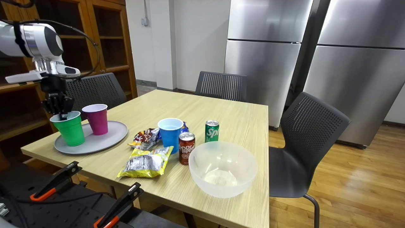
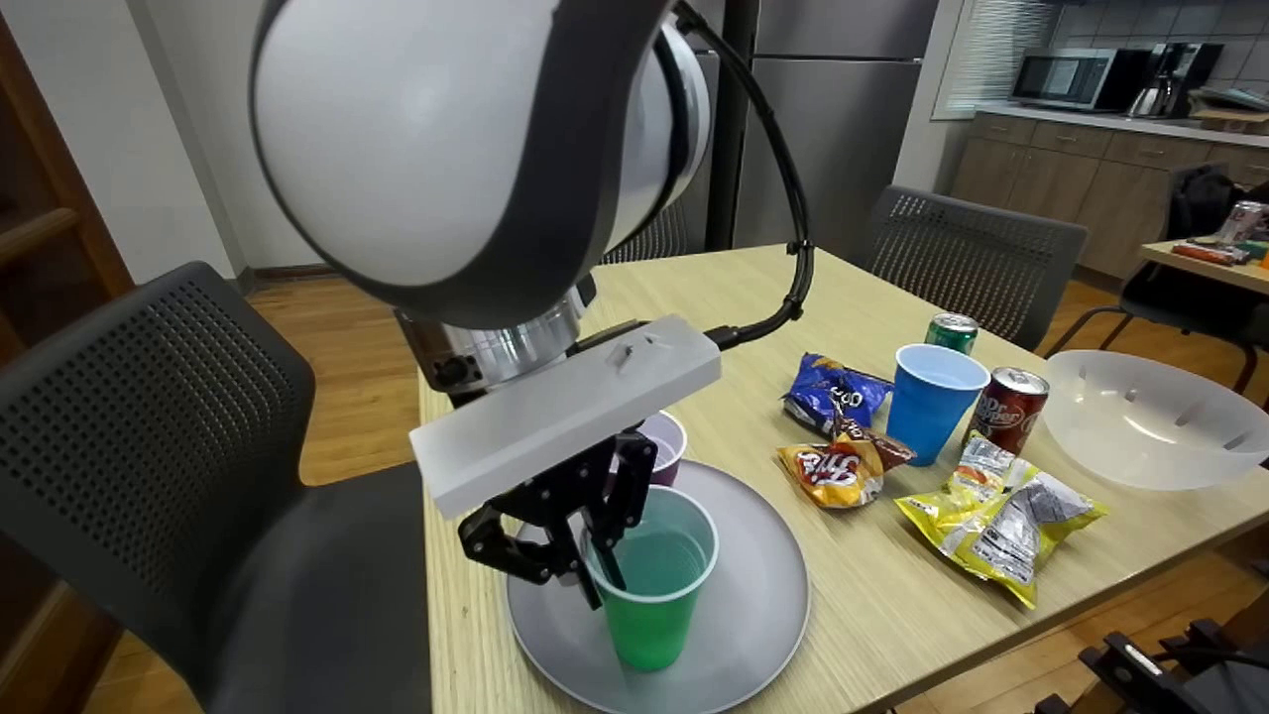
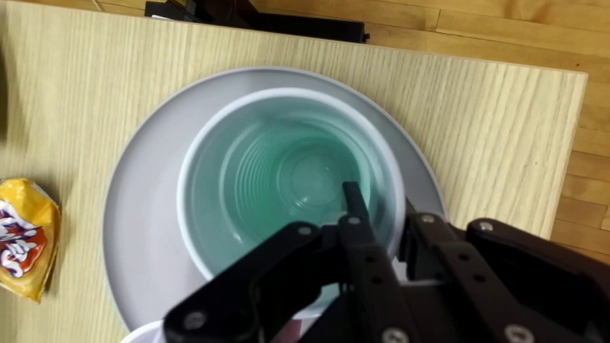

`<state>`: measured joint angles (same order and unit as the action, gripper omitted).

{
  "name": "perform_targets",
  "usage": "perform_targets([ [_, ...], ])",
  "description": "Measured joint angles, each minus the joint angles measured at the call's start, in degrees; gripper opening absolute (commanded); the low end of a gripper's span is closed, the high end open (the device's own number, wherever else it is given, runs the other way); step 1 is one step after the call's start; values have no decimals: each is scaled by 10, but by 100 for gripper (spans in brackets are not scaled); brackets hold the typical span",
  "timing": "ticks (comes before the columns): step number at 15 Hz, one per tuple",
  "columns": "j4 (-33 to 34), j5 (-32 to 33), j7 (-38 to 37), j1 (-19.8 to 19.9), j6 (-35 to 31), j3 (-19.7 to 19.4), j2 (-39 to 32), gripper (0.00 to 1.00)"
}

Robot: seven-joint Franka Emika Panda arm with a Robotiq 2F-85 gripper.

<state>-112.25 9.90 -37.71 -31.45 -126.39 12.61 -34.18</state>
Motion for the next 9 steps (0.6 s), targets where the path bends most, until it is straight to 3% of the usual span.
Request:
perform_targets([
  [7, 0, 0, 9, -1, 0, 0, -3, 99],
  [9, 0, 0, 11, -1, -4, 0, -2, 100],
])
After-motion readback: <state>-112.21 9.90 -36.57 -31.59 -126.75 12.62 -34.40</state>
